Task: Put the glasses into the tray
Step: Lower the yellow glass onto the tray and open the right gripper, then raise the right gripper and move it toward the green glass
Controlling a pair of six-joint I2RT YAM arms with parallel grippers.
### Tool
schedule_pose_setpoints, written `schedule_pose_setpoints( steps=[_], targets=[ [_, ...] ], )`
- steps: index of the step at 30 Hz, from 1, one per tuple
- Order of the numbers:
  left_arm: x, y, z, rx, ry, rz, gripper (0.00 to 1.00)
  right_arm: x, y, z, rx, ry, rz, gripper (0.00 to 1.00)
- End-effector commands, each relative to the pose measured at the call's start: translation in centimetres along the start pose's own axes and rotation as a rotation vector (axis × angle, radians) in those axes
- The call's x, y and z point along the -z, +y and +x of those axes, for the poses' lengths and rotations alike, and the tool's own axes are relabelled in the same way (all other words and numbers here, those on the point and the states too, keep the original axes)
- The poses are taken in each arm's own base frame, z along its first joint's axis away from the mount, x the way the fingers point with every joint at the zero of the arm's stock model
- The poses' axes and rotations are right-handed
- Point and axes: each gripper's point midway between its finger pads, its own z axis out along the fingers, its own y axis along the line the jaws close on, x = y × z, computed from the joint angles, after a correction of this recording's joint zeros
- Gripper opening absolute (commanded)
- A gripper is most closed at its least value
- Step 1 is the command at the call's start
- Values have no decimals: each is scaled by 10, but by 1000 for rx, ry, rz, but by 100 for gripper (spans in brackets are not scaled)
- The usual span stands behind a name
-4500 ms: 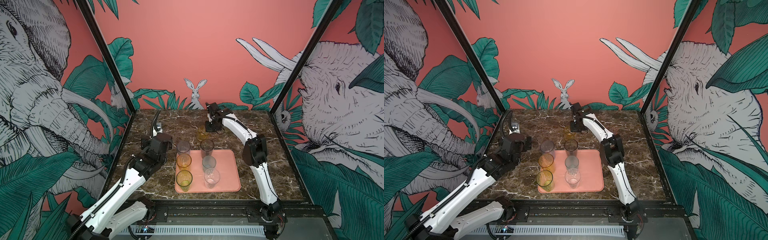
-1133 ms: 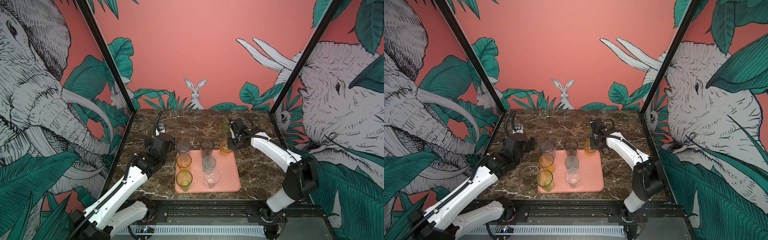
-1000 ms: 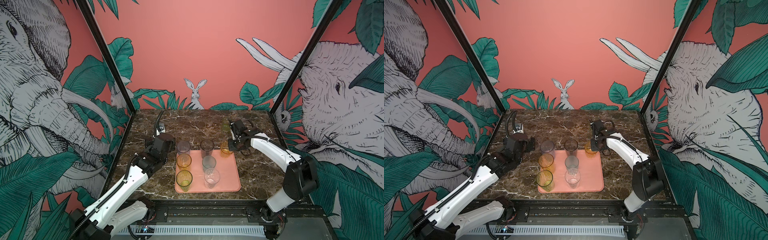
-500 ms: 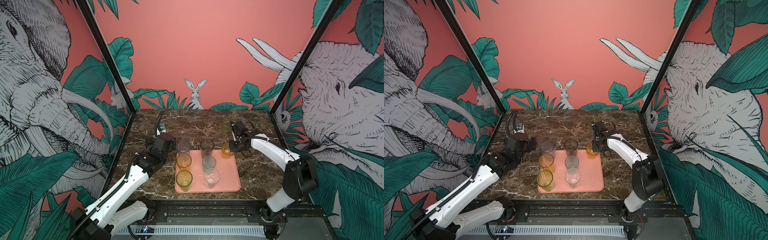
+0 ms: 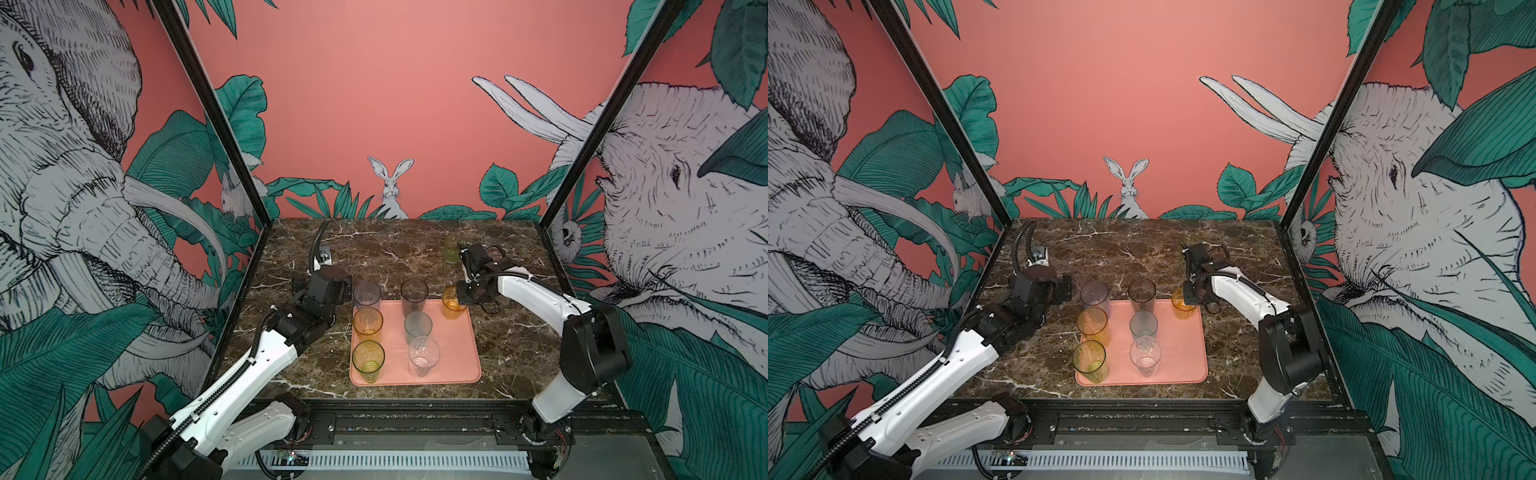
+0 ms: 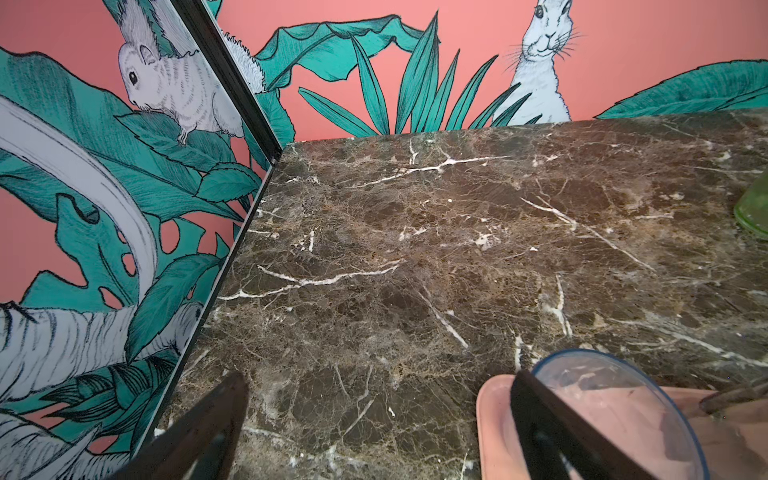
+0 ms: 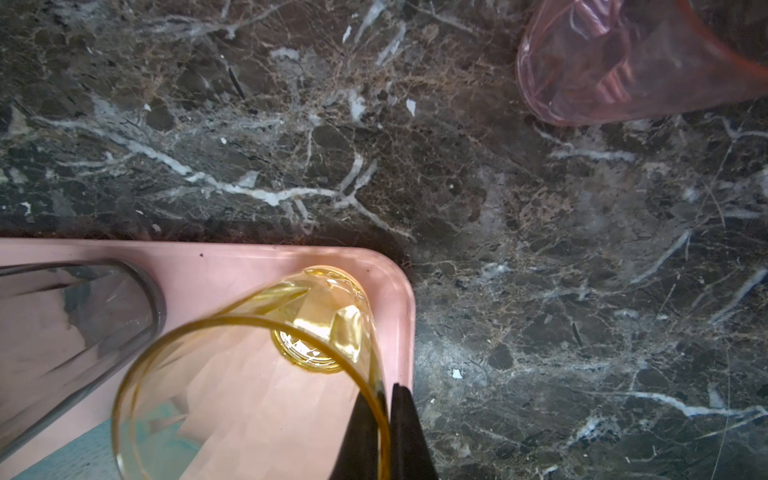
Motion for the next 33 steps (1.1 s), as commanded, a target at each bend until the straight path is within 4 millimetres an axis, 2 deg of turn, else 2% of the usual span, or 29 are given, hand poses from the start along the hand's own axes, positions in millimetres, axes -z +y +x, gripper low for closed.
schedule_pose_setpoints(
  steps=[1,8,14,19,24,27,31,32,33],
  targets=[
    [-2,1,-1,22,-6,-5,99,-6,-2,3,-7,13,5,0],
    [-3,-1,0,21,-3,-1,99,-6,-3,4,-3,17,6,10],
    [-3,-1,0,21,-3,-1,99,-1,-4,0,-3,13,18,29],
    [-2,0,-1,22,-4,-2,99,8,-3,-5,-1,2,13,38],
    [-2,0,-1,22,-7,-2,99,25,-3,-10,2,-17,9,43],
    [-2,0,-2,23,-8,-2,99,44,1,-23,3,-60,-10,44],
    [-3,-1,-3,21,-8,0,99,57,2,-32,11,-82,-12,45],
    [-3,-1,-3,21,-9,1,99,71,2,-36,11,-118,-22,45],
    [-2,-1,-4,20,-9,0,99,76,2,-39,11,-128,-20,45]
  ],
)
